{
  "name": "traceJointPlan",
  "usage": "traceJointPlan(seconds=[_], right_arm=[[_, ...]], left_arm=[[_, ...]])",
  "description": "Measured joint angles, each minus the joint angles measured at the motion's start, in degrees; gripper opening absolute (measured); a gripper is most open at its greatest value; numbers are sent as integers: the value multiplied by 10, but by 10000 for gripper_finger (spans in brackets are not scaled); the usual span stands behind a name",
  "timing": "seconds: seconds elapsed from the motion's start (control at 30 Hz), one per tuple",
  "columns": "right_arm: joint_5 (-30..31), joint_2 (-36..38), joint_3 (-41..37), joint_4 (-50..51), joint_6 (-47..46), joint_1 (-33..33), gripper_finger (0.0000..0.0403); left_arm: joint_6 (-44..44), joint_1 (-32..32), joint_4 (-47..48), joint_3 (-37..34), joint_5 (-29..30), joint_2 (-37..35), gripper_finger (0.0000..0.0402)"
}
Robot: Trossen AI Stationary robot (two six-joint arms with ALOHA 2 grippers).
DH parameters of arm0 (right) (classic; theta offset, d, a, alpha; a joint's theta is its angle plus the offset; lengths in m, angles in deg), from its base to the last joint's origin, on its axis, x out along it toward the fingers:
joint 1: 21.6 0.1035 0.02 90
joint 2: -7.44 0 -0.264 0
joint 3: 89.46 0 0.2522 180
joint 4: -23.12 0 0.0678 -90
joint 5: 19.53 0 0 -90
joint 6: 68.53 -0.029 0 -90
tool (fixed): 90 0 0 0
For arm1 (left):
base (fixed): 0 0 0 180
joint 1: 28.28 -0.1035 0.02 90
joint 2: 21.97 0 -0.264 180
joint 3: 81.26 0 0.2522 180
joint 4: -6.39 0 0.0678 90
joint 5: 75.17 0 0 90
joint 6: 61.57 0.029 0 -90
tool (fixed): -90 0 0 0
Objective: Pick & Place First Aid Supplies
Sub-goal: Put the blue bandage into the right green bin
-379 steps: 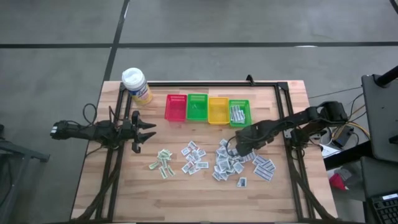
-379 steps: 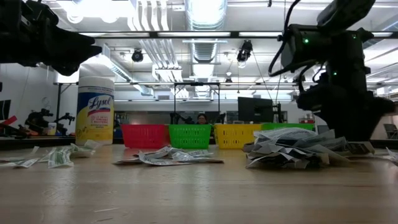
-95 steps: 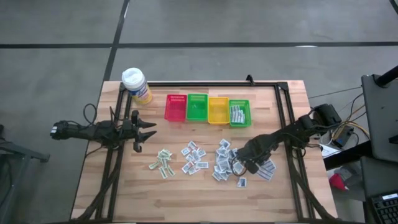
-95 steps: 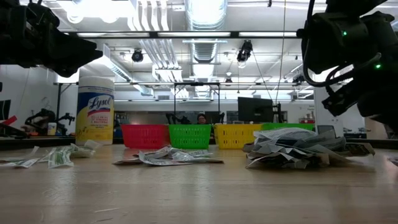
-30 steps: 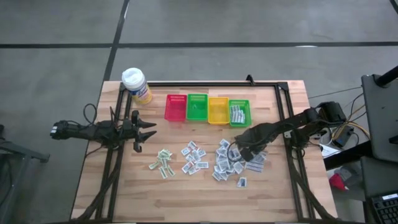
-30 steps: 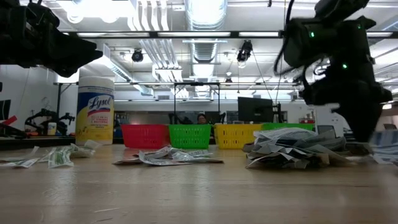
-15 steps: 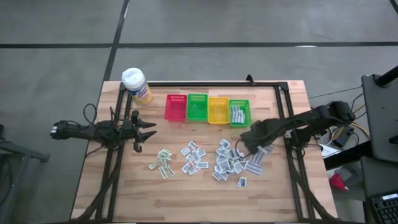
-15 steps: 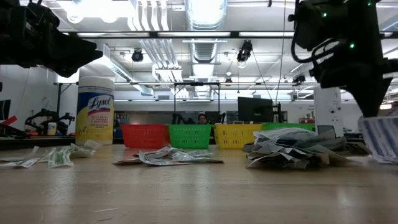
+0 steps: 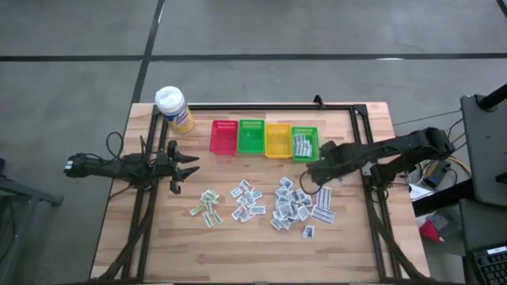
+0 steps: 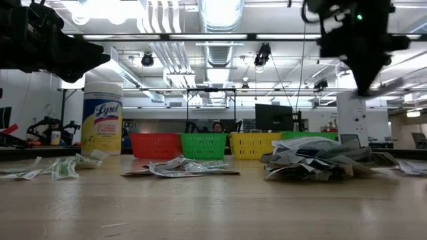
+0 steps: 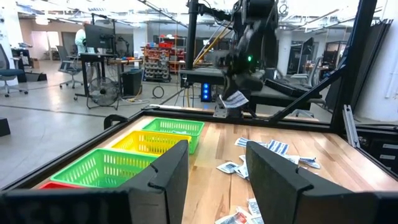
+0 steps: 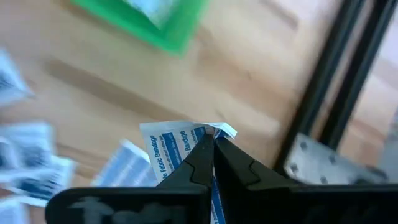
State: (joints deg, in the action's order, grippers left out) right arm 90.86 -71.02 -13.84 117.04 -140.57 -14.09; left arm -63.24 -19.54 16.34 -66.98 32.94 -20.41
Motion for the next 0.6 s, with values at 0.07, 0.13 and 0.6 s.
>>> traceJointPlan(seconds=[0.07, 0.13, 0.6], right_arm=[[25, 1, 28, -10, 20, 0, 8], [40, 2, 57, -27, 54, 0, 8], [-26, 31, 170, -231, 445, 0, 8]], left_arm=[[0, 0, 0, 0, 0, 0, 158], [0, 0, 0, 0, 0, 0, 158], [7, 0, 0, 0, 0, 3, 158]])
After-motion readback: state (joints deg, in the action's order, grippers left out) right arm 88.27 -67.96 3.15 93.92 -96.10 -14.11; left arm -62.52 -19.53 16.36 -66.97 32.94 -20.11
